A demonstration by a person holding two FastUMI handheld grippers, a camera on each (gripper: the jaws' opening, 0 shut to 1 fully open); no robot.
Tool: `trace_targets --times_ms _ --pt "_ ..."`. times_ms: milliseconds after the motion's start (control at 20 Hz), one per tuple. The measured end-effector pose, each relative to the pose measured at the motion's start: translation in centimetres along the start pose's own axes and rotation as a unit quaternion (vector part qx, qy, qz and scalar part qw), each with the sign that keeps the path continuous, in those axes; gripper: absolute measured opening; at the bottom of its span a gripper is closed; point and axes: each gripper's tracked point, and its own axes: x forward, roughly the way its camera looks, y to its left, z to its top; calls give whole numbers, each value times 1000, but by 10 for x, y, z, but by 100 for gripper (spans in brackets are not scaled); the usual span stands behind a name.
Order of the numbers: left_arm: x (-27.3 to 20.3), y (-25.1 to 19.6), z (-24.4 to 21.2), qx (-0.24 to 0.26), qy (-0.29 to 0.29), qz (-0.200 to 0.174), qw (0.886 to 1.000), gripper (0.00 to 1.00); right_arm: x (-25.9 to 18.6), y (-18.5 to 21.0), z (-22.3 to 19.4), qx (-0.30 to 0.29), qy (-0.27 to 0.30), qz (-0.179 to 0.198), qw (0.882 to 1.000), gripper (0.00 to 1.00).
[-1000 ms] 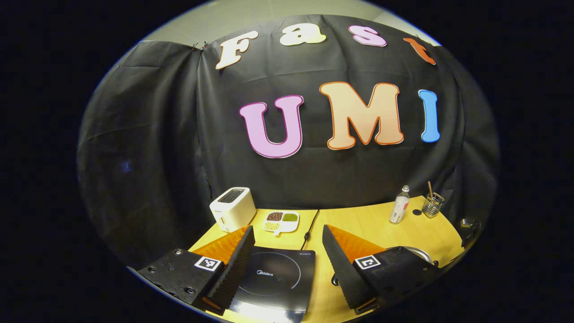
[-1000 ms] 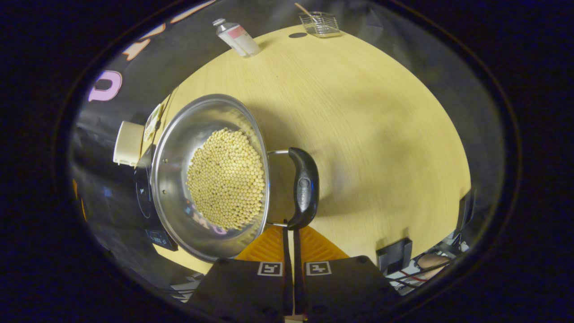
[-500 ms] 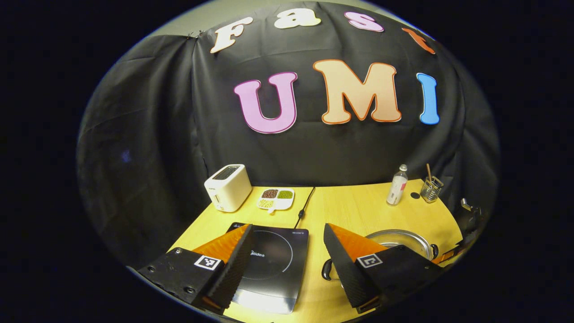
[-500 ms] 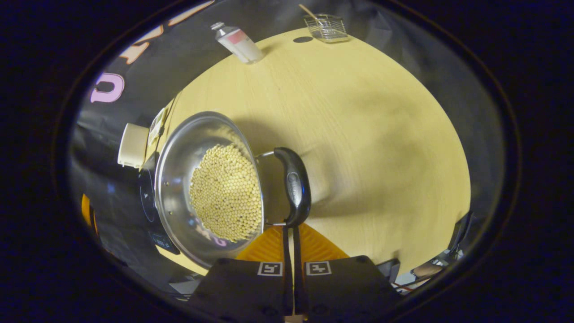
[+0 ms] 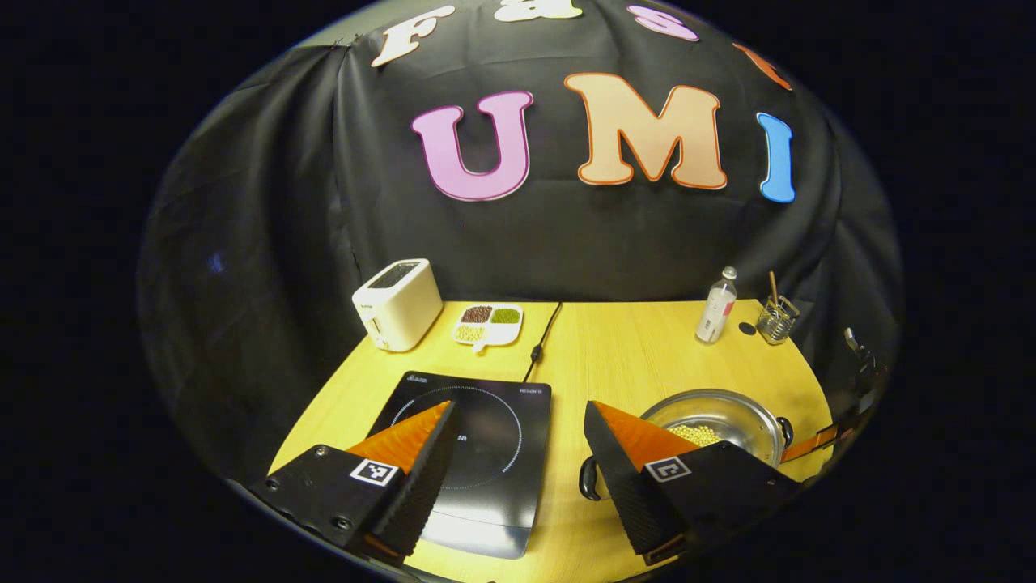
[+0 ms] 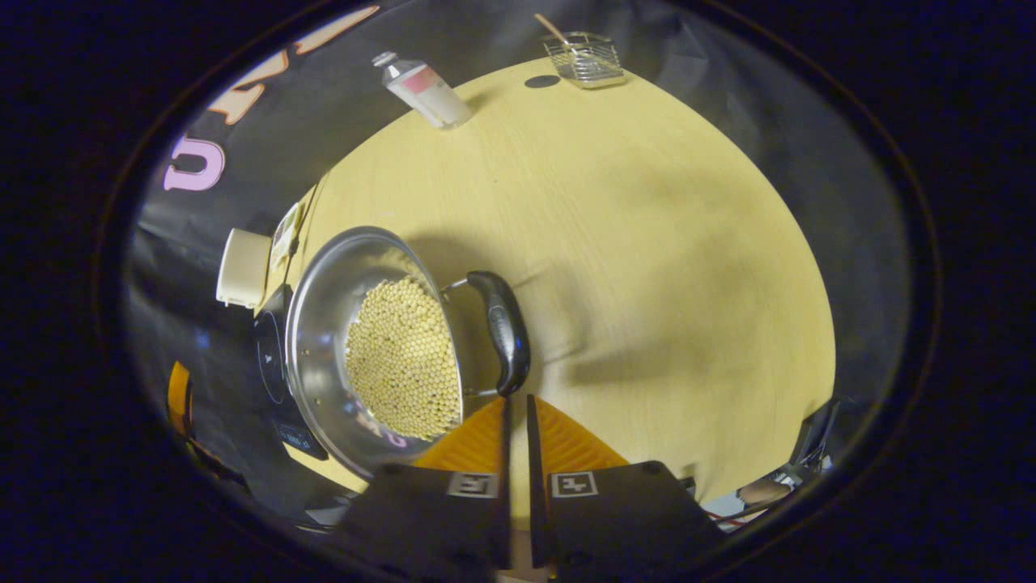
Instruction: First push the handle of the pot to place it horizontally, then grasp the pot with both hands and set it on the induction cooktop.
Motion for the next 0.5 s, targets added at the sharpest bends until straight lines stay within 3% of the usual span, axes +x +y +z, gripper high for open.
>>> trace_targets --times_ms 50,150,200,250,300,400,500 --pt "2 -5 -6 -6 9 -14 1000 95 -4 -3 -1 -1 1 -1 1000 24" --pt "4 -18 -19 -22 36 -47 998 95 -12 -7 4 -13 -3 4 1000 50" --pt "3 -24 -27 -26 52 -63 996 95 -15 -1 9 -15 -8 23 1000 51" --pt "5 -26 -35 -33 67 -73 995 95 -19 3 13 -16 -8 36 999 72" --pt "7 -32 -42 -41 82 -88 992 95 -18 6 15 -20 -9 44 999 78" --pt "14 -40 -56 -58 114 -106 986 96 -21 4 20 -43 -9 50 998 99" --pt "16 -46 -71 -72 152 -123 978 96 -19 7 27 -62 -7 59 996 100"
